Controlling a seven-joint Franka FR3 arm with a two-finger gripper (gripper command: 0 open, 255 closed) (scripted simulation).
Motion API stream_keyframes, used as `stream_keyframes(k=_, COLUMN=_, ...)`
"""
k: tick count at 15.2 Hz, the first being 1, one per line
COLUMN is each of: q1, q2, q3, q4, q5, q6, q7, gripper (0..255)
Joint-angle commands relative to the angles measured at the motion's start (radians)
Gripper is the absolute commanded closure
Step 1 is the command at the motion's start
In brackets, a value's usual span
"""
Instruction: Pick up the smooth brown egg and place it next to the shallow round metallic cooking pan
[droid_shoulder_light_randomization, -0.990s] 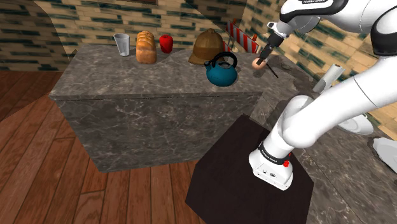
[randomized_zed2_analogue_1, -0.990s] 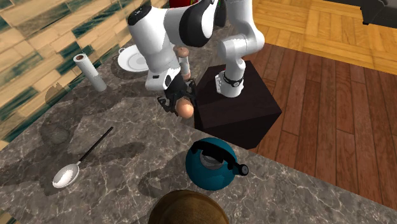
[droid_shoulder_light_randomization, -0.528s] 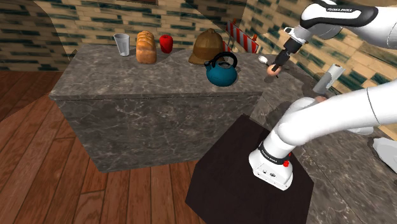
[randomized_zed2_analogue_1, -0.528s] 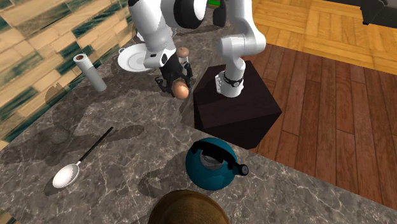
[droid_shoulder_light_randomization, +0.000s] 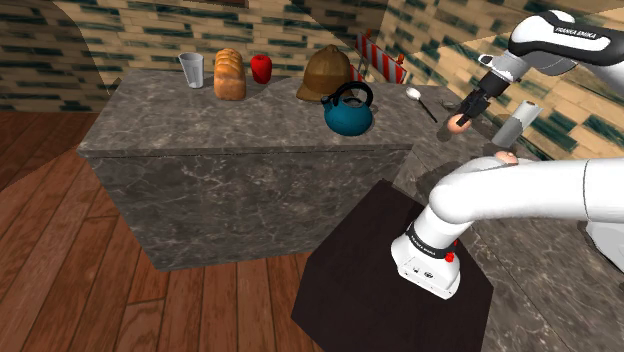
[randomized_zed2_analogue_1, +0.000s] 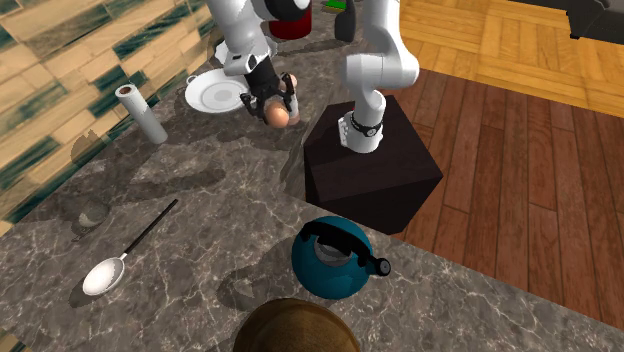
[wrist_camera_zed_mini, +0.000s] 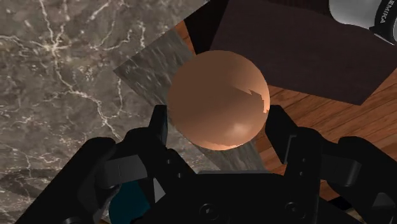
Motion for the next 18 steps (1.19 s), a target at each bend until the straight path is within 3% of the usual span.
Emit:
stream_keyframes(k=1, q1=-0.05, q2=-0.042, q3=0.0, q4=-0.01, q5=-0.028, q6=-0.038, q7=-0.03, gripper=255)
stream_keyframes(k=10, q1=-0.206, q2=-0.151, q3=-0.058, q4=0.038, q5=-0.145, q6=-0.193, q7=-0.206, gripper=255)
stream_keyframes(k=18, q1=-0.28, q2=-0.191, q3=-0.145, q4=0.155, q5=-0.251, q6=-0.31, q7=-0.387, gripper=255)
